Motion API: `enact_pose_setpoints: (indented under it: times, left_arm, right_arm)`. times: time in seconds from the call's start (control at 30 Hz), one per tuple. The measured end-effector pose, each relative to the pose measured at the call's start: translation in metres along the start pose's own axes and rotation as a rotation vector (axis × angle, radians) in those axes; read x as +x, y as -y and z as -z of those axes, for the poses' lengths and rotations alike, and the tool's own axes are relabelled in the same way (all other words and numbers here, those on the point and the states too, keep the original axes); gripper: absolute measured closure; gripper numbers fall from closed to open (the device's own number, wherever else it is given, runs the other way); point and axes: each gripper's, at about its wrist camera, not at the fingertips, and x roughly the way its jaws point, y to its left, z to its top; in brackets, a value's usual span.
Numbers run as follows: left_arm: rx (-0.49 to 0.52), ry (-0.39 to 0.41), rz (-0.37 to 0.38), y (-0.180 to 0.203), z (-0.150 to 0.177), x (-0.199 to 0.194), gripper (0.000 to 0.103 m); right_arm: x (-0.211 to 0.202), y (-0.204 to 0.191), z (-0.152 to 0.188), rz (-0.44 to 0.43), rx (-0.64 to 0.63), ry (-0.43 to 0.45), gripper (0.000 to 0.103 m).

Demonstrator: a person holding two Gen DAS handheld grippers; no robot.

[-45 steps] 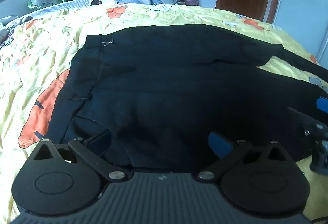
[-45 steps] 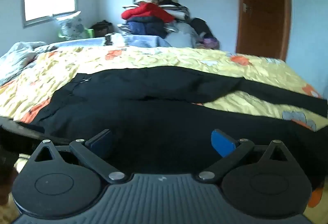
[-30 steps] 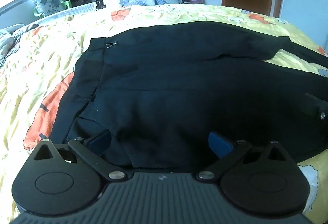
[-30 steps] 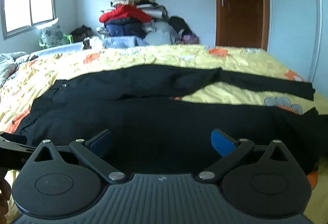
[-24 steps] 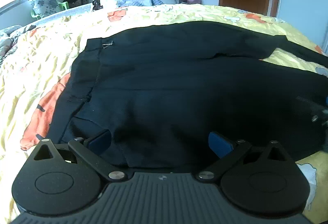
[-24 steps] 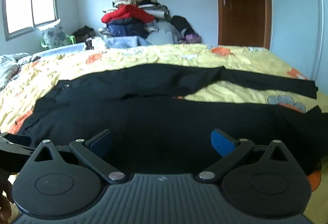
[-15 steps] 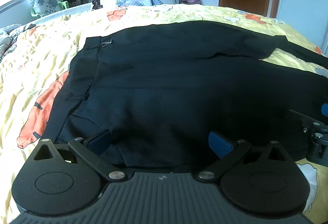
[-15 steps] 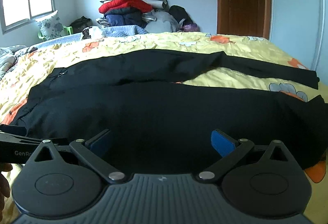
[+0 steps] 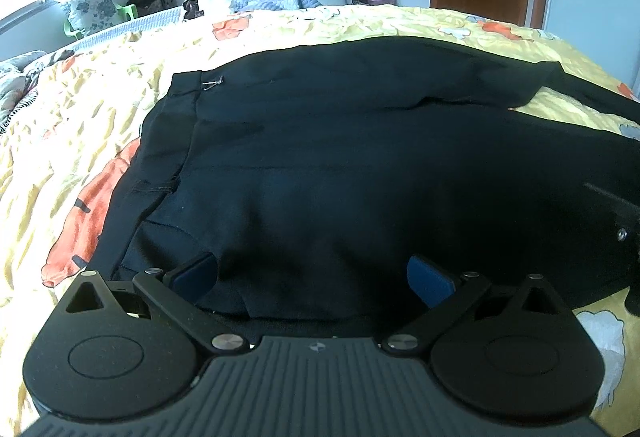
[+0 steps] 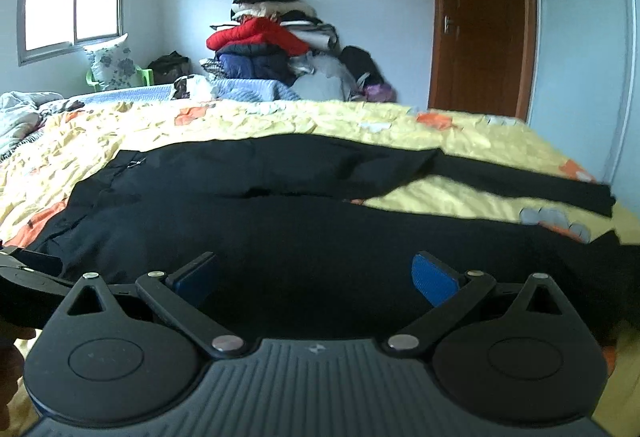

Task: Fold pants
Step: 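Move both grippers over the black pants toward the waistband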

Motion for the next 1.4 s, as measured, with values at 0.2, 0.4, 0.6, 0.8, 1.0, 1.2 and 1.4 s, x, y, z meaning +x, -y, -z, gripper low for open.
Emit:
enact_pose_setpoints:
  times: [0.2, 0.4, 0.6, 0.8, 1.0, 1.2, 1.4]
  left_arm:
    - [-0.004, -0.009, 0.001, -0.001, 0.001, -0.002, 0.0]
    - [-0.009, -0.022, 0.01, -0.002, 0.007, -0.012, 0.0]
    - [-0.007, -0.026, 0.001, -0.002, 0.016, -0.024, 0.0]
    - [-0.007, -0.03, 0.016, -0.002, 0.021, -0.037, 0.0]
    - [0.002, -0.03, 0.028, 0.0, 0.027, -0.048, 0.0]
    - [0.002, -0.01, 0.03, 0.001, 0.027, -0.057, 0.0]
    - [-0.009, -0.017, 0.021, -0.002, 0.025, -0.055, 0.0]
  right_arm:
    - [0.002, -0.001, 0.003, 0.0, -0.003, -0.044, 0.0]
    - [-0.008, 0.004, 0.012, -0.028, 0.011, -0.116, 0.0]
    - [-0.02, 0.004, 0.02, -0.021, 0.0, -0.143, 0.0]
    - [-0.034, 0.002, 0.023, -0.02, -0.03, -0.148, 0.0]
    - [-0.047, 0.001, 0.027, -0.017, -0.047, -0.148, 0.0]
    - [-0.057, 0.002, 0.027, -0.013, -0.055, -0.134, 0.0]
    - [-0.065, 0.002, 0.024, -0.04, -0.069, -0.095, 0.0]
